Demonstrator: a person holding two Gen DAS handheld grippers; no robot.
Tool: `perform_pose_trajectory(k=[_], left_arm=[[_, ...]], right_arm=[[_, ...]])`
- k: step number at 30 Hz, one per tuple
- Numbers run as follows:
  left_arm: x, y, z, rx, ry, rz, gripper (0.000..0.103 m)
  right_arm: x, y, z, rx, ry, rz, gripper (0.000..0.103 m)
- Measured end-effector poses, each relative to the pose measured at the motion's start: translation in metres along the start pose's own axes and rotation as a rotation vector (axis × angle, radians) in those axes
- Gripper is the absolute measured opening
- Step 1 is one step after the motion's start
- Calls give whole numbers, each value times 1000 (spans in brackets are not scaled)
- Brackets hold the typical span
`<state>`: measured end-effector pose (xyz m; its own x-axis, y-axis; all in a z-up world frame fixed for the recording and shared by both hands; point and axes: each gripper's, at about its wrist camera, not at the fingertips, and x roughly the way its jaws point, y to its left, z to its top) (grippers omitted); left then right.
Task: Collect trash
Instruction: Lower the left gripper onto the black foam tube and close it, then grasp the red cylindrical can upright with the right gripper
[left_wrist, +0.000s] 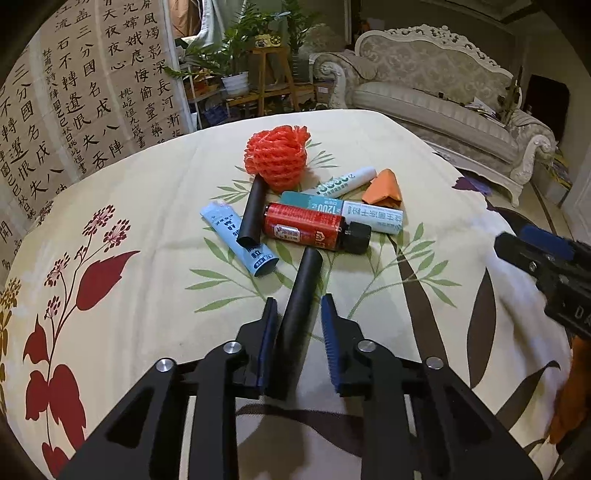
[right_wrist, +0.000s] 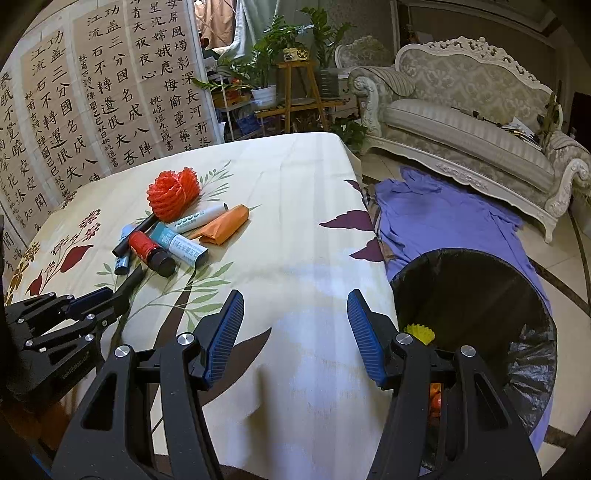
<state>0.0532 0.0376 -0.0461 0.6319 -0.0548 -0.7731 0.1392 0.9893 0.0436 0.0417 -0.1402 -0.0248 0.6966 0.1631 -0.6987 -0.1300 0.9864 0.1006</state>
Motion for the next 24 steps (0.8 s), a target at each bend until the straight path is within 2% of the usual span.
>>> perform_pose_trajectory(k=[4,5,6,8,16,24], left_arm=[[3,1,4,-7,0,-3,33],[2,1,3,-6,-4,-2,29],[1,0,1,0,-10,0,21],[-2,-1,-2,9,-16,-4,14],[-16,9,-13,-30,-24,-15,14],[-22,49,-23,-112,-18,63,14]], right_arm=[[-1,0,-1,1,0,-1,57],[-2,0,-2,1,0,-2,57],[-1,1,-3,0,1,-4,57],[-1,1,-5,-2,4,-6,57],[-1,16,-8,-36,14,12,57],[7,46,-7,-95,43,69,57]])
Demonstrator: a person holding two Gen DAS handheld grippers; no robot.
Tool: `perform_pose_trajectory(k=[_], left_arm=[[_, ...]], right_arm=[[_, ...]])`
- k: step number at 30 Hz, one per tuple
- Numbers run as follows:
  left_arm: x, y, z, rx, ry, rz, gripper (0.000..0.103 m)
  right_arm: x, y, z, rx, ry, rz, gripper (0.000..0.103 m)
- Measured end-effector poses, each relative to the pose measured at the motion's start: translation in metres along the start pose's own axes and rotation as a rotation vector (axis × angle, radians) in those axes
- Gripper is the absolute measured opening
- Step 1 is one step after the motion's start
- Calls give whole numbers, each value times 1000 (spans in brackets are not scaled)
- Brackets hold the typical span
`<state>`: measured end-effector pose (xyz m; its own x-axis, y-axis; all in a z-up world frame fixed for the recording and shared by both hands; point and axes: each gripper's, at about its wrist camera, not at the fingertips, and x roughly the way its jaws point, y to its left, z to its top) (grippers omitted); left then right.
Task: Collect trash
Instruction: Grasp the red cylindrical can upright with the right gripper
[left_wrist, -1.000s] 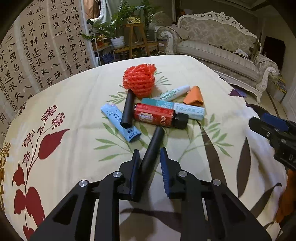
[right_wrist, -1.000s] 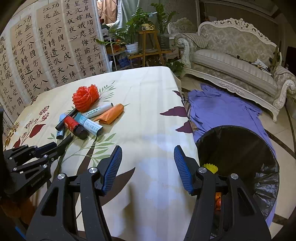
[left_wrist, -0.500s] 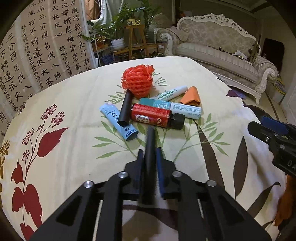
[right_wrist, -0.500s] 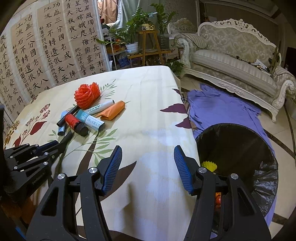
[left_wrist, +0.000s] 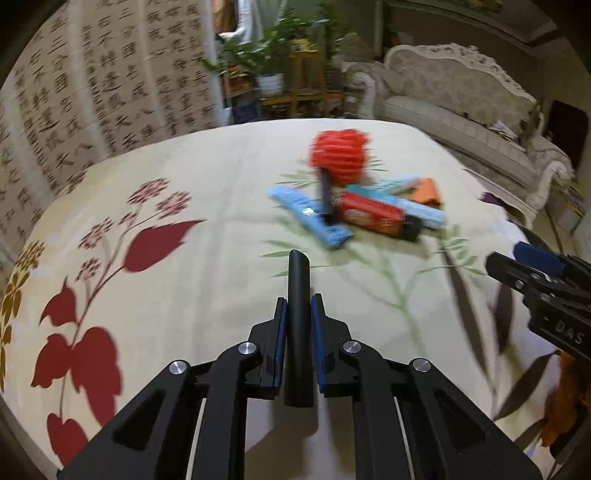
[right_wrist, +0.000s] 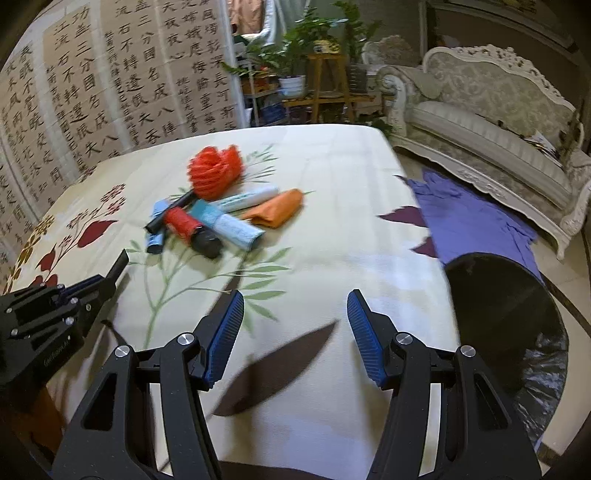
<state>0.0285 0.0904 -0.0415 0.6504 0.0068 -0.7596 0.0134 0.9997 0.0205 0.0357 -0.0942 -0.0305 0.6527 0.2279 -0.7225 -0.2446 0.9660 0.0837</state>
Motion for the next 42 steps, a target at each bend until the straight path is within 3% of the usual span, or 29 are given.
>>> perform_pose_trajectory(k=[12,22,28,35,40,42], left_arm=[[18,58,12,-97,18,106,14],[21,73,16,-133,4,85,14],[20,83,16,-154,-3,79,14],[20,87,16,-163,-5,72,14],[20,88,17,-158,-8,76,14],[20,87,17,-156,-8,76,14]], right_arm=[[35,40,21,-85,76,93,57],[56,62,41,-140,93,99,57],[51,74,33,-175,106,118,57],[55,77,40,-161,105,129,45],[61,83,45,-190,102,113,24],[59,83,43,-191,101,118,23]])
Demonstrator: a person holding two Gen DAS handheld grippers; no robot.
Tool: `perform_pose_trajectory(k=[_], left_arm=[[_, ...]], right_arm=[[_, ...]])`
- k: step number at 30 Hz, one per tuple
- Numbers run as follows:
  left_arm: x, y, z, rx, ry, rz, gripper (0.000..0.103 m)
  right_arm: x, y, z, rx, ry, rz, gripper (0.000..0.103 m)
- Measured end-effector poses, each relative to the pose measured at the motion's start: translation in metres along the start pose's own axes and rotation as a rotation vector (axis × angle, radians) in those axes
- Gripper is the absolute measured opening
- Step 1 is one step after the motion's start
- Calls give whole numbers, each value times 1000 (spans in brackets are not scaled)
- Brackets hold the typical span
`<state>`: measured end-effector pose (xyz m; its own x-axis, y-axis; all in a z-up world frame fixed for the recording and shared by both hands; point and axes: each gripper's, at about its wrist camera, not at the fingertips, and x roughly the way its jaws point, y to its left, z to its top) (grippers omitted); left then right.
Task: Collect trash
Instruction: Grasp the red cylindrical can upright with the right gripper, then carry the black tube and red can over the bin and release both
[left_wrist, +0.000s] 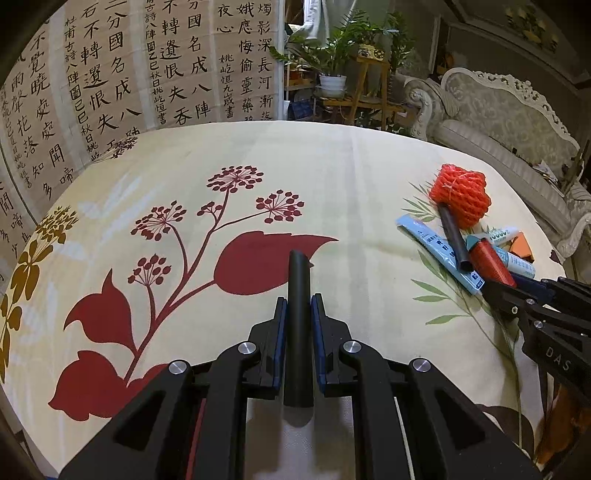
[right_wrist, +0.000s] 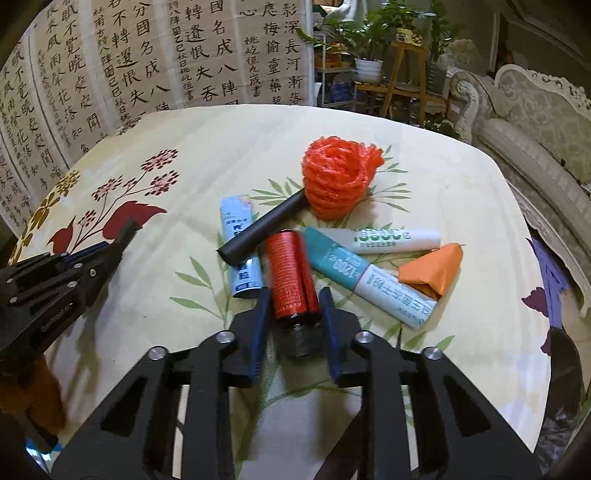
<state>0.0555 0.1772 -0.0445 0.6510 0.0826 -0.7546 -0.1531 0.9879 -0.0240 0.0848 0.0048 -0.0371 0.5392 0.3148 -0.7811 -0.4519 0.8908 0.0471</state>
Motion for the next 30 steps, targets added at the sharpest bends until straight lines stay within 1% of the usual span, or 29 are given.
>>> perform_pose_trajectory(k=[9,14,16,18,22,30], left_arm=[[-10,-9,-3,30,-32,2,14],[-17,-20,-9,57,-49,-2,14],[-20,-24,-11,62,-58,-13,14],[-23,-28,-12,64,-64,-20,14],[-32,-40,-15,70,-84,-54,14],[-49,-85,-23,118,-120,-128,14]], right_arm=[[-16,0,-19,28,-18,-2,23],[-33,-7,-30,53,-49,-25,23],[-39,-10,-34,63,-58,-33,23],[-47,-13,-39,69,-75,-58,23],[-60,-22,-48,90,-100,-85,23],[-90,-52,-65,160,-147,-150,23]])
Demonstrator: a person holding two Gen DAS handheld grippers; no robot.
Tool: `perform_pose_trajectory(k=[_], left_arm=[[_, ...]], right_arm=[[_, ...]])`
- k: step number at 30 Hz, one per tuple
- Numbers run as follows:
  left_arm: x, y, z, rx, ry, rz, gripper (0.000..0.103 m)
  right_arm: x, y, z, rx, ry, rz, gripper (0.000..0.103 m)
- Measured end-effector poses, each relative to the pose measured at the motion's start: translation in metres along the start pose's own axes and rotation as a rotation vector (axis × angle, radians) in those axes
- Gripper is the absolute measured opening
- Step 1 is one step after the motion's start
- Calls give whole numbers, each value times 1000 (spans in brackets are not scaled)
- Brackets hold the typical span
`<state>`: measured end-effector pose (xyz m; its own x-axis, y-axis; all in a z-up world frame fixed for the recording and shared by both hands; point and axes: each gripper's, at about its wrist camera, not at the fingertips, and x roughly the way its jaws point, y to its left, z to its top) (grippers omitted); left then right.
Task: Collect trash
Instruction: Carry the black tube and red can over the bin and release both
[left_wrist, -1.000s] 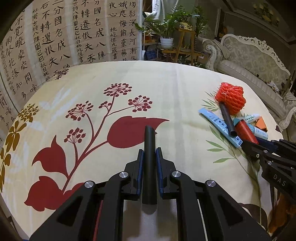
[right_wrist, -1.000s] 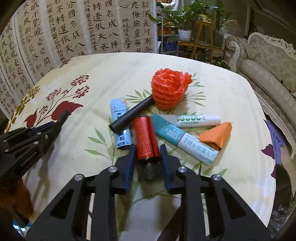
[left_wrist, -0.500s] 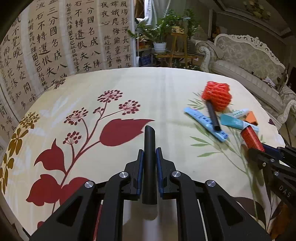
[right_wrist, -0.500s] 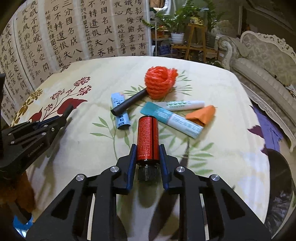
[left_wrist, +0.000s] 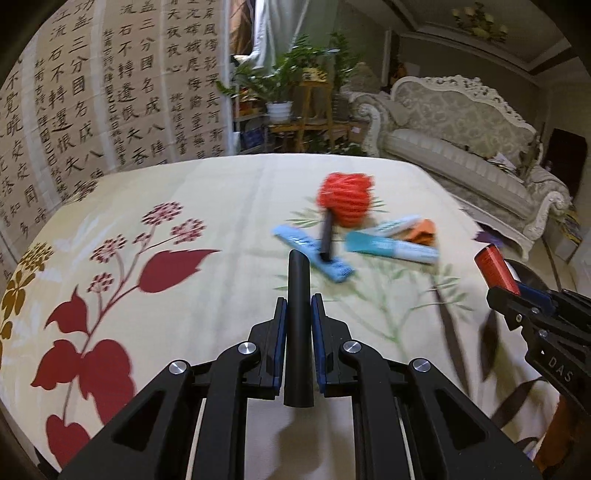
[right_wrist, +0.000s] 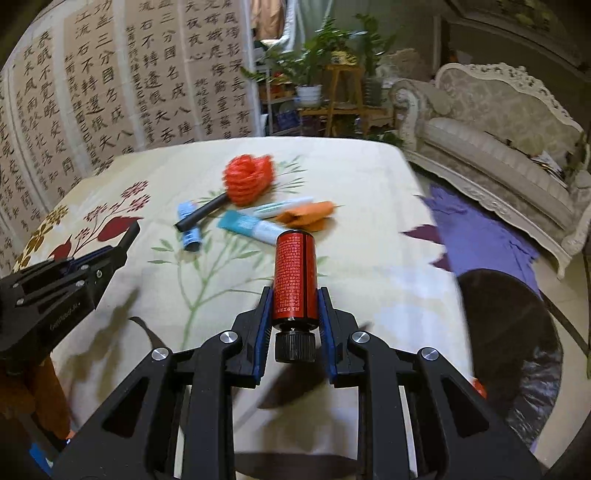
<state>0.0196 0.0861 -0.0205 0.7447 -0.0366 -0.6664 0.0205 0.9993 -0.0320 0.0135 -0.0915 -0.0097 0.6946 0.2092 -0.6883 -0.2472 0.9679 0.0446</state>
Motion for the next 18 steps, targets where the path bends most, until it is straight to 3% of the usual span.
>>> perform_pose_trajectory(k=[18], left_arm=[[6,-134,14,130,-26,-221,14]], right_arm=[[-39,-120,-28,188,-54,-259,23]])
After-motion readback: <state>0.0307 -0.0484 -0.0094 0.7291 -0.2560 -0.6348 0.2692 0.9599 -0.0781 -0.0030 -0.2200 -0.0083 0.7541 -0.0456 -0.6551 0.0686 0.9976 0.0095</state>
